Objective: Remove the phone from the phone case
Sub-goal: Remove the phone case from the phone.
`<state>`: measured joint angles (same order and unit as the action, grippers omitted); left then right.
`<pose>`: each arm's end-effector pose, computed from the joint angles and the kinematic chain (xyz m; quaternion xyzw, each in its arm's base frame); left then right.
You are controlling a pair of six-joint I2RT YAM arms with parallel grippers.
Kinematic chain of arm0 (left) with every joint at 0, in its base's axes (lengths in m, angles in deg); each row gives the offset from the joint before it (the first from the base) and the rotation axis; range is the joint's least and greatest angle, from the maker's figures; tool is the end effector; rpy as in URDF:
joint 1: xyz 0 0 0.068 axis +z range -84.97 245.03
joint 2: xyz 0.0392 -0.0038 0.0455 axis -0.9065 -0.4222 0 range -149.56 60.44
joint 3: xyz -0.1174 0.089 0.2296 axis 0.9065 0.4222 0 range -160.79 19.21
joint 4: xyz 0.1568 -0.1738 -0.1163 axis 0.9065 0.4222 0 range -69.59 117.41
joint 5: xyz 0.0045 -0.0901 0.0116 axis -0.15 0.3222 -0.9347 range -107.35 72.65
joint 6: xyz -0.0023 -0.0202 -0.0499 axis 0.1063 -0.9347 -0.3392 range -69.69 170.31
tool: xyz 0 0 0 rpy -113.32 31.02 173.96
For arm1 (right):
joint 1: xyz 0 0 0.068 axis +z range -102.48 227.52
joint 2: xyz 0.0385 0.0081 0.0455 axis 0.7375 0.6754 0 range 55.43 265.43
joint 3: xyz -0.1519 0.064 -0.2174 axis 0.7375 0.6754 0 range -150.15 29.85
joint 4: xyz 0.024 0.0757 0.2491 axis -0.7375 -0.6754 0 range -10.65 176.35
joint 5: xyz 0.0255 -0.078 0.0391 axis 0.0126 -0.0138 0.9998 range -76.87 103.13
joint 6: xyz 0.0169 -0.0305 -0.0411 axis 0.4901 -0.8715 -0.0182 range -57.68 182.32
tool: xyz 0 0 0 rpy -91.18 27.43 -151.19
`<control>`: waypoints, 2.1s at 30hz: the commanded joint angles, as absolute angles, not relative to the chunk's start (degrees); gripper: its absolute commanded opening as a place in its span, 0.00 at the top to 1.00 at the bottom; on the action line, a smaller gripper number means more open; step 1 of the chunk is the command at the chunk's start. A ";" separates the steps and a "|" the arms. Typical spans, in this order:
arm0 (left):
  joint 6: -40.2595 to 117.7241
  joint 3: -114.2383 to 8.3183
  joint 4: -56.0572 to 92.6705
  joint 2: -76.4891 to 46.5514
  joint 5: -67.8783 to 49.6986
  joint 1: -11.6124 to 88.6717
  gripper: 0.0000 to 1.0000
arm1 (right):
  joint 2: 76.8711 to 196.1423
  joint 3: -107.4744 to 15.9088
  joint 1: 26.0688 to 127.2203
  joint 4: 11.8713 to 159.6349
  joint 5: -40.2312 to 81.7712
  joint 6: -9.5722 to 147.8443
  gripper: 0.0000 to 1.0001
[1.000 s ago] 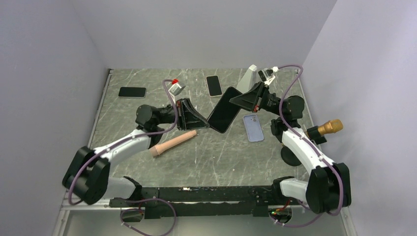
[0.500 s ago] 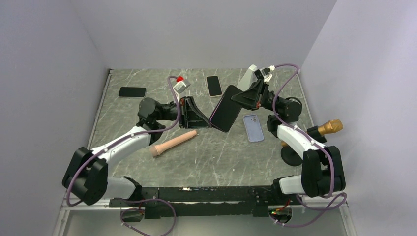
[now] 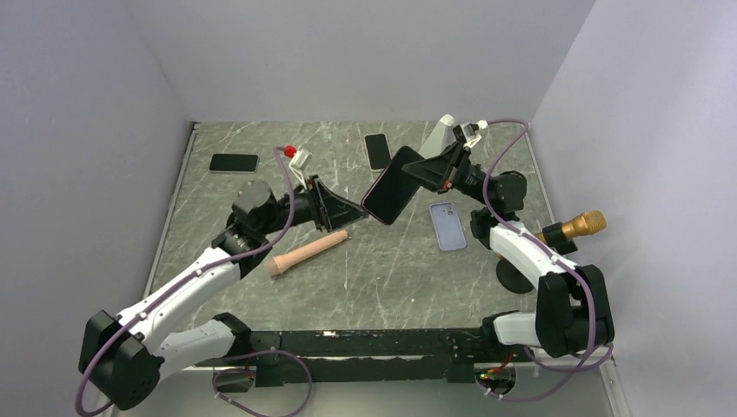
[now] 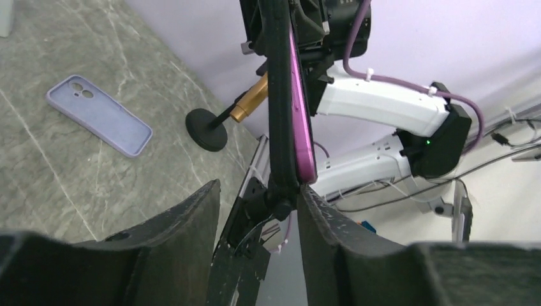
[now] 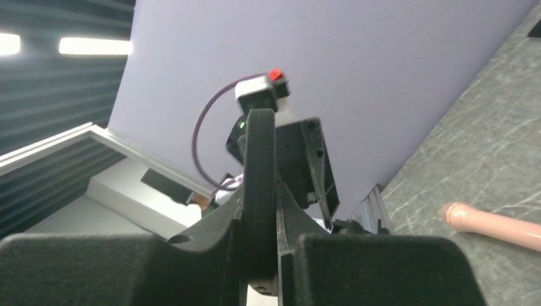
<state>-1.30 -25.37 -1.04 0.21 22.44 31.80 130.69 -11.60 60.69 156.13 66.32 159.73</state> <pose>0.1897 -0.1516 0.3446 0.1486 0.6627 -0.6391 0.3611 0.2534 0.0886 0.3384 -0.0235 0.5687 0.7707 0.2864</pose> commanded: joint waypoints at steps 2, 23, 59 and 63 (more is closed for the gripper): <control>5.62 -20.57 0.24 5.28 6.83 23.26 0.40 | 126.84 -12.16 62.11 151.99 55.17 155.08 1.00; 3.28 -18.63 -16.01 2.75 -7.34 14.87 0.49 | 122.29 -11.81 64.36 145.54 52.83 150.28 1.00; -6.94 -12.57 -17.14 -2.68 -5.52 20.47 0.99 | 118.45 -12.79 64.94 155.77 52.25 166.06 1.00; -4.12 -14.82 -20.25 -2.62 -0.17 19.01 0.85 | 118.17 -12.06 64.88 147.24 51.97 158.92 1.00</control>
